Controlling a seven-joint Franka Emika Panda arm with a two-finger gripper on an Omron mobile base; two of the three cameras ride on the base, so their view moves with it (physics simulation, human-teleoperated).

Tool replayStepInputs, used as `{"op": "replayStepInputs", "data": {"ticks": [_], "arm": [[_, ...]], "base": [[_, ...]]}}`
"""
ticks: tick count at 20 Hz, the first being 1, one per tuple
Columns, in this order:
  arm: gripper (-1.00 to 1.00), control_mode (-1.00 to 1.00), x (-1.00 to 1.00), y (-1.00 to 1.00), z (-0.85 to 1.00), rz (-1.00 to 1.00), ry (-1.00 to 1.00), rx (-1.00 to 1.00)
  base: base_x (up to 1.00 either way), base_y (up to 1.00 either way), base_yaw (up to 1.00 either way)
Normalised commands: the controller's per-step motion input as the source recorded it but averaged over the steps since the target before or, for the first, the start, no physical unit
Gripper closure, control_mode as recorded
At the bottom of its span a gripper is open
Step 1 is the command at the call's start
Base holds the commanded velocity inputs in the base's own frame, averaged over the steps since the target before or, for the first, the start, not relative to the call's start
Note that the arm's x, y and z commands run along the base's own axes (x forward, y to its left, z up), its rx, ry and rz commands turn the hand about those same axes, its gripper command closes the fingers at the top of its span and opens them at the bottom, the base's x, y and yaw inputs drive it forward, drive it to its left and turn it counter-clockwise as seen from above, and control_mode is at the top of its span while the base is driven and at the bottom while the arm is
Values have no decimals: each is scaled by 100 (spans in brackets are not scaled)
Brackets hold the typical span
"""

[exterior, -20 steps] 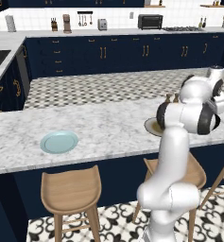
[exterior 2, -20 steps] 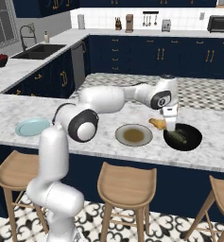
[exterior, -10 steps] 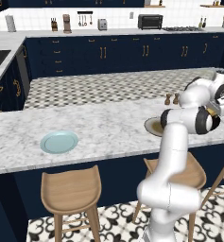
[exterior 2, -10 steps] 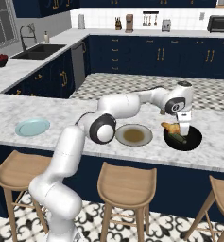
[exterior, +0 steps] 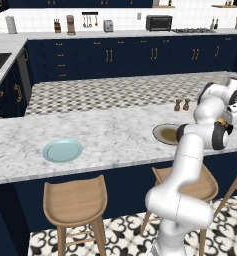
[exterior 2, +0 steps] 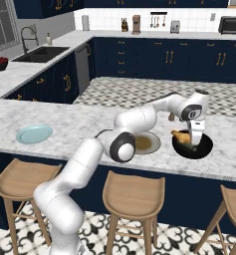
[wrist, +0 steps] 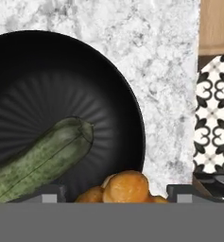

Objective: Pick the chicken drumstick and cucumber from their plates and place them in the bowl. Then put the bowl in the fridge.

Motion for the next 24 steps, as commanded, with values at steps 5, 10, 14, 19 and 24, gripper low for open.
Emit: {"op": "replayStepInputs", "data": {"ticks": [5, 10, 14, 19, 24], "arm": [[100, -100, -4, 21, -37, 0, 0, 0], [-100, -100, 0, 18, -17, 0, 0, 0], [-100, -100, -8, 0, -1, 0, 0, 0], [-100, -100, -4, 0, 0, 0, 0, 0], [-100, -100, -17, 0, 47, 1, 0, 0]], "base": [[0, 0, 0], [0, 0, 0], [0, 0, 0], [0, 0, 0], [0, 0, 0]]}}
